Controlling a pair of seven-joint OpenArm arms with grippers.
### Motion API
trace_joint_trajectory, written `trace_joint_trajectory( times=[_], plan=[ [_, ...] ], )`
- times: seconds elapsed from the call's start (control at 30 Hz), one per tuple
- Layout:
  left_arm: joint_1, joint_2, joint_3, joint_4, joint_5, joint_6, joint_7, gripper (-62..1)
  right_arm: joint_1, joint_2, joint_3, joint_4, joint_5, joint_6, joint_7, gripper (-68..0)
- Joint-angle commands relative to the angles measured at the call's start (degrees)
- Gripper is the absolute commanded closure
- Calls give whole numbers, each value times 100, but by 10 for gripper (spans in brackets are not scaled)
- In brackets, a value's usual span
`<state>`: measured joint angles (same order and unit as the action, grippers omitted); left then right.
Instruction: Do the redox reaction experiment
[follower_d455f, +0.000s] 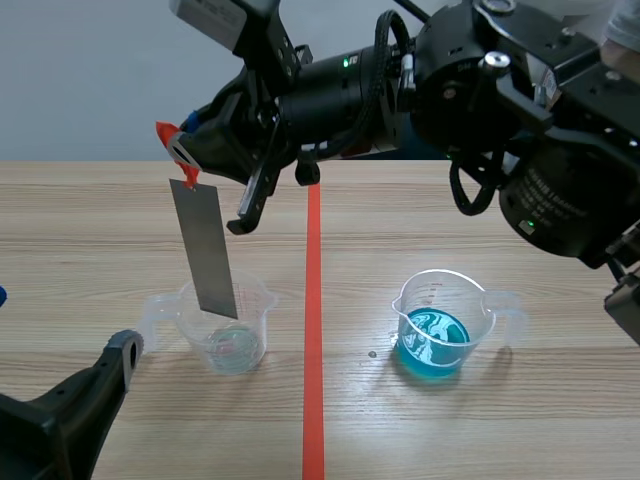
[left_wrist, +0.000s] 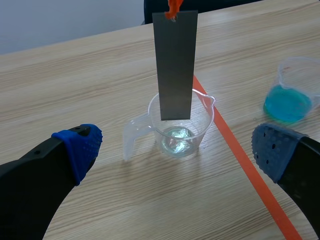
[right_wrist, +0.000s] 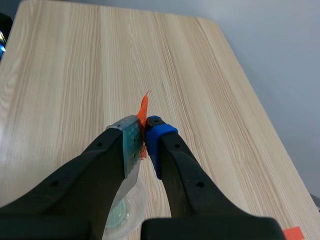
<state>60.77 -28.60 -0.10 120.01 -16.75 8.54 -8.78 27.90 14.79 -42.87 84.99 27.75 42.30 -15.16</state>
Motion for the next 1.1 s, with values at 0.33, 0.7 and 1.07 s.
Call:
trace_joint_trajectory(
  times=[0.33,0.7,1.07],
  plan=[
    [0,15,-2,79,7,-13,-83,-623,131,-87,-459,-1008,-1641,42,1965,-7],
    [0,15,-2,79,7,-13,-83,-623,131,-116,-872,-1231,-2632,42,2872,-7],
    [0,15,-2,79,7,-13,-85,-623,131,-114,-1410,-1231,-2632,42,3014,-7]
  ],
)
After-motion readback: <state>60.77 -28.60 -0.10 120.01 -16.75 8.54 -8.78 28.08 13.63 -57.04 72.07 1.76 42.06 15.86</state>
